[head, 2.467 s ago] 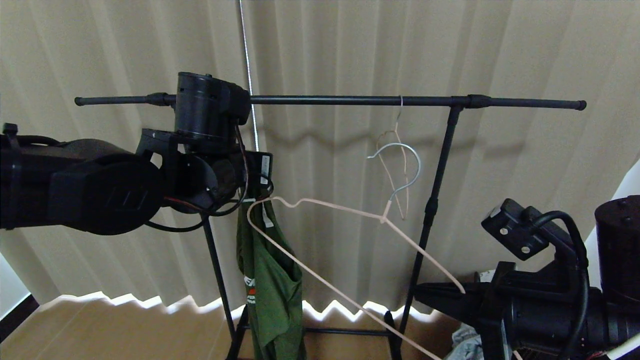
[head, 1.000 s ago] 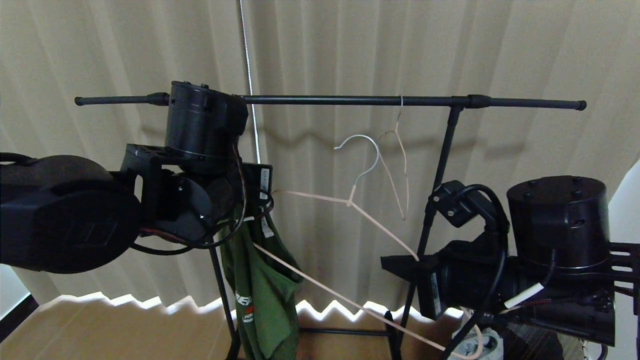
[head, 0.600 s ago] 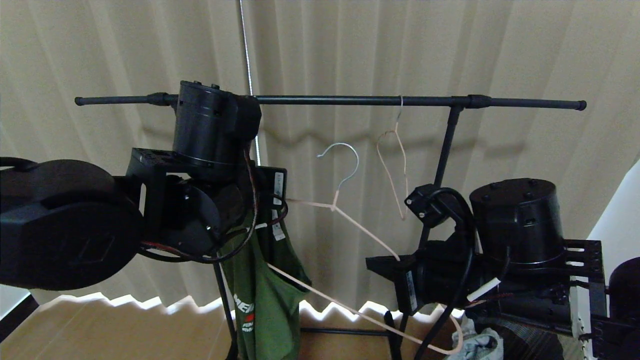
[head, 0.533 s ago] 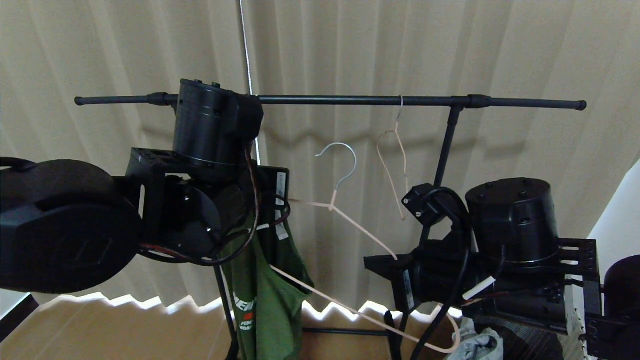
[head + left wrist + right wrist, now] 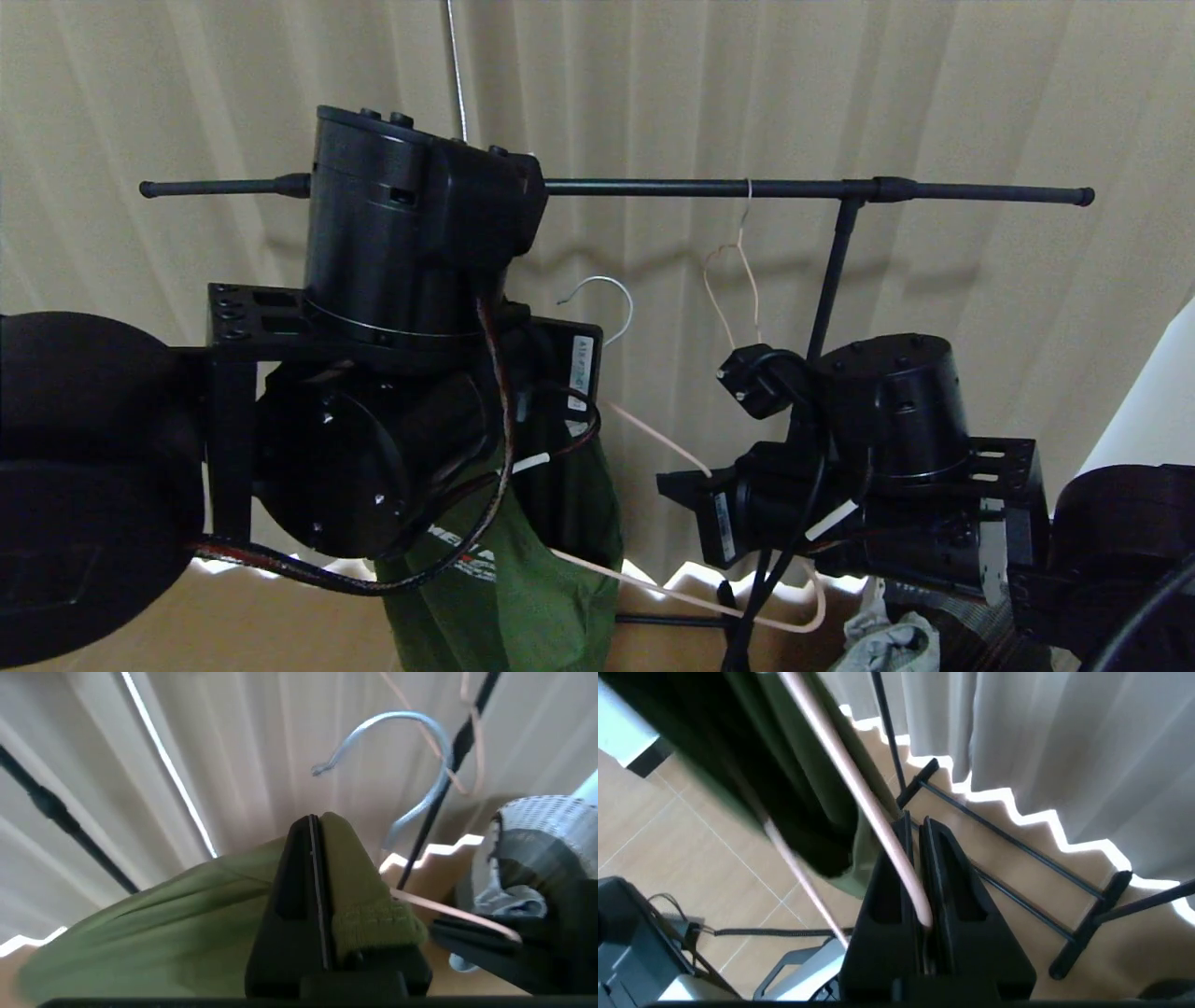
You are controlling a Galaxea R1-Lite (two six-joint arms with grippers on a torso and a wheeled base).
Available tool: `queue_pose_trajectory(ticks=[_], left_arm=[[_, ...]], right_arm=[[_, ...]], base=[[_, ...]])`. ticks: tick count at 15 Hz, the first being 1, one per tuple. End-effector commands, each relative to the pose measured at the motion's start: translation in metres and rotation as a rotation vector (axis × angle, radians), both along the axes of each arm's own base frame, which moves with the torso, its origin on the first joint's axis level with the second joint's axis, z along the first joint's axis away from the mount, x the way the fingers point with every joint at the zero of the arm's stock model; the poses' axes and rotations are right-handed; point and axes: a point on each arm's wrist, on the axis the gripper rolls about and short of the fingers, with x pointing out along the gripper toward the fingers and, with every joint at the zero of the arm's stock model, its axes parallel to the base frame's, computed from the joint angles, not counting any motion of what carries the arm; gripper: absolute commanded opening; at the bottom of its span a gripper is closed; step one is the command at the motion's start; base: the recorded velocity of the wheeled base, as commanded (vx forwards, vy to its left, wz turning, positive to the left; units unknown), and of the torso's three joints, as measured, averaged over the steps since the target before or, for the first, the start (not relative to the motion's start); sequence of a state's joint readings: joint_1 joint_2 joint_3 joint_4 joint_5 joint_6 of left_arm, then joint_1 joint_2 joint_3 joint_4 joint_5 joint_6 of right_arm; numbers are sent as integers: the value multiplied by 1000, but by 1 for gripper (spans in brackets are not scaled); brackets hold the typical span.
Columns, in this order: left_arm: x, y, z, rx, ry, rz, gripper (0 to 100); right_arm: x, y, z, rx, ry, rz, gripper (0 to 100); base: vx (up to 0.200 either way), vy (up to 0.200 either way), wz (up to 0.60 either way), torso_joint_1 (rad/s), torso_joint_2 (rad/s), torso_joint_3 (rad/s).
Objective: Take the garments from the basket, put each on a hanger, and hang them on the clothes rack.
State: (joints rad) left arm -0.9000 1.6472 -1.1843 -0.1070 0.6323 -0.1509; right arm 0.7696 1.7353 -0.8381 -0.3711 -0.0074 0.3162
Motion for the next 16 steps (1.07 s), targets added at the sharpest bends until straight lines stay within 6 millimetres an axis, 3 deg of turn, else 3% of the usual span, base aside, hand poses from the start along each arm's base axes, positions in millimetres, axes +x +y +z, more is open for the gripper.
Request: queue_pose_trajectory(ticks=[1, 3, 8, 11, 16], left_arm=[[-7, -1, 5, -14, -10, -20, 0], [0, 5, 3, -5, -7, 12, 0], [39, 47, 1, 16, -4, 203, 0], [43, 55, -7, 44, 15, 230, 0], [41, 57, -11, 68, 26, 230, 0]], right_arm=[[2, 2, -2, -2, 9, -3, 0], [0, 0, -3, -5, 10, -12, 0], [2, -23, 8, -21, -32, -133, 0], [12, -37, 11, -25, -50, -215, 0], [23, -43, 13, -35, -74, -292, 0]], base=[[0, 0, 0, 0, 0, 0], [0, 0, 0, 0, 0, 0], [0, 0, 0, 0, 0, 0], [0, 0, 0, 0, 0, 0], [0, 0, 0, 0, 0, 0]])
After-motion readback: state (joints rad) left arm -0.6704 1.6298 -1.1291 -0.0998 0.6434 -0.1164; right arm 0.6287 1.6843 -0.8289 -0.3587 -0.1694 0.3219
